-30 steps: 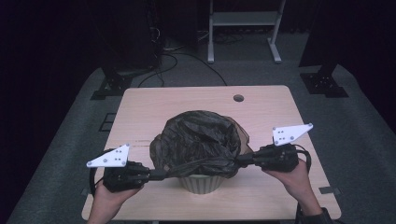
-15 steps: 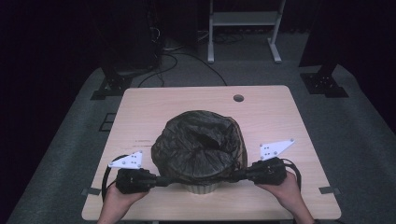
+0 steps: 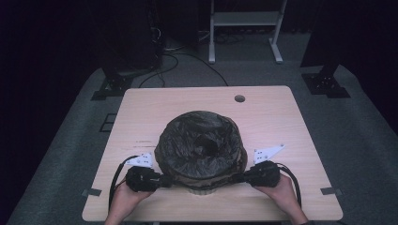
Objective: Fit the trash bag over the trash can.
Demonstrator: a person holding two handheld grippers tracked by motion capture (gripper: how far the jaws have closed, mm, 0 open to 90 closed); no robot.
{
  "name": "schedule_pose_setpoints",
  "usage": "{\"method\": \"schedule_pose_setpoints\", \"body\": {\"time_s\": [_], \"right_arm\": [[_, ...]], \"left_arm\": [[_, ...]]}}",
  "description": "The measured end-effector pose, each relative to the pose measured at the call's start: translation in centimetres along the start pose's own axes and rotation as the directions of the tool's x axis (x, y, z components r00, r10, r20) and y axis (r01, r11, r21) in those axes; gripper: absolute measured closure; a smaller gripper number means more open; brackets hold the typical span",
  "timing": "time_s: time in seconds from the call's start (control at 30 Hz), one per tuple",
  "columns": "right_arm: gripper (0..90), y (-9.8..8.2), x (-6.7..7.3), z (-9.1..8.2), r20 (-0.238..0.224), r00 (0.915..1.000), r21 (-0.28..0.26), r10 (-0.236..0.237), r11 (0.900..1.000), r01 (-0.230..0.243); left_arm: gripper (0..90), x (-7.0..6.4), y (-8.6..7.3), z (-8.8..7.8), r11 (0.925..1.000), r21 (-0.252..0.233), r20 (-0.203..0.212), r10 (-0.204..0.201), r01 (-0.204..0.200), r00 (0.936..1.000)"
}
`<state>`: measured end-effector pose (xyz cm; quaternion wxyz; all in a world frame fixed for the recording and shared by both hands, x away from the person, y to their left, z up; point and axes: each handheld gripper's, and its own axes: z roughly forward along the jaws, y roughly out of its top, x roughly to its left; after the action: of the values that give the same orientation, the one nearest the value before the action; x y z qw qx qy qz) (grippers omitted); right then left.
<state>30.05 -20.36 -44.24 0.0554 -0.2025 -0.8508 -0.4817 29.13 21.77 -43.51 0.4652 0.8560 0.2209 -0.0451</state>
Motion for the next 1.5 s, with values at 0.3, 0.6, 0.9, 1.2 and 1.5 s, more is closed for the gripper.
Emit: {"method": "schedule_pose_setpoints", "body": {"time_s": [0.3, 0.6, 0.9, 1.2, 1.5], "right_arm": [[65.1, 3.2, 1.8, -5.7, 0.038, 0.9965, -0.178, -0.074, 0.981, 0.08], [53.6, 9.8, 0.6, -8.7, 0.156, 0.9846, -0.284, -0.08, 0.951, 0.122], [49.5, 14.3, -3.2, -5.4, 0.185, 0.9822, -0.254, -0.031, 0.964, 0.078], [51.7, 15.7, -5.8, -3.0, 0.159, 0.9872, -0.214, 0.012, 0.977, 0.023], [68.8, 15.7, -6.4, -2.1, 0.122, 0.9921, -0.173, 0.027, 0.985, -0.006]], "left_arm": [[41.8, -2.6, 2.5, -6.1, 0.988, -0.121, 0.006, 0.097, -0.095, 0.9953], [37.9, -2.0, 7.2, -9.0, 0.9592, -0.224, -0.11, 0.151, -0.172, 0.9825], [38.8, 1.8, 11.6, -8.2, 0.9479, -0.28, -0.141, 0.116, -0.152, 0.9831], [44.8, 5.1, 14.9, -5.2, 0.9564, -0.243, -0.135, 0.131, -0.161, 0.9822], [63.9, 6.5, 14.9, -2.9, 0.9708, -0.2, -0.091, 0.117, -0.133, 0.989]]}}
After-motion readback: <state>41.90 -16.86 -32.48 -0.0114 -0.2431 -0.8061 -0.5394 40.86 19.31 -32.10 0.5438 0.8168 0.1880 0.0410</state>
